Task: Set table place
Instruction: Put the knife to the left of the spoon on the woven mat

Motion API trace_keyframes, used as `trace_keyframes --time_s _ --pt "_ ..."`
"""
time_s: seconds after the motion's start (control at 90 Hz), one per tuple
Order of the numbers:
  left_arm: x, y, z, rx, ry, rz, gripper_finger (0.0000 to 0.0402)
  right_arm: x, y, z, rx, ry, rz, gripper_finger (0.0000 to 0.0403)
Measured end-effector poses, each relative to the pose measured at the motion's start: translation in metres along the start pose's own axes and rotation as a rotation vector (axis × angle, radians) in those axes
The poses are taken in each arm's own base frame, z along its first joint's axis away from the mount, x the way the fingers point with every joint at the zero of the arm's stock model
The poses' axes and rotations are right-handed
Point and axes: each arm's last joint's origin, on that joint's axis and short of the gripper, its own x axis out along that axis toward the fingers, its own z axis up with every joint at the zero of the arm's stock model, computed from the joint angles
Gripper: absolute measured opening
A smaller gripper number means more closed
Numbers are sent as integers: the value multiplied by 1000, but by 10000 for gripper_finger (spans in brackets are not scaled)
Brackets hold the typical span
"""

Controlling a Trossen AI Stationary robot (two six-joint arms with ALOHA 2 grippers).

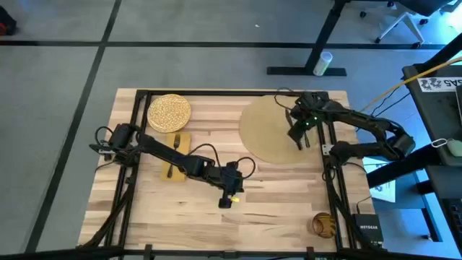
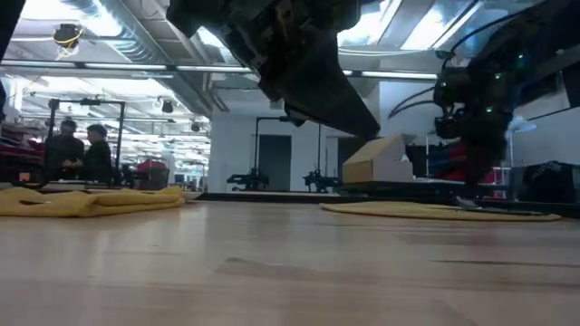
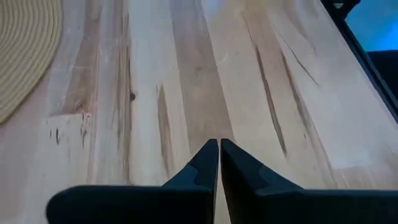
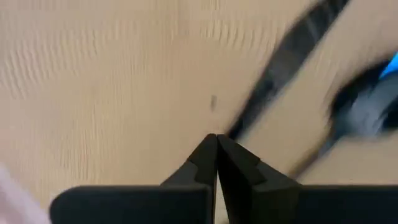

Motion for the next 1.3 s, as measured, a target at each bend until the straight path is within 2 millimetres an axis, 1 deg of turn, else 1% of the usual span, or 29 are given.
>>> trace_keyframes --time_s 0.1,0.256,0.367,0.811,1.3 --pt "0 2 0 -3 0 4 0 7 -2 8 -8 -44 -4 0" --pt "0 3 0 0 2 7 0 22 -8 11 3 -6 -31 0" --pt "0 3 0 0 2 6 0 29 -12 12 22 16 -72 0" --pt "0 3 0 -4 3 6 0 30 -13 17 15 -34 -89 0" --pt "0 3 0 -6 3 5 0 30 -13 17 23 -31 -126 0"
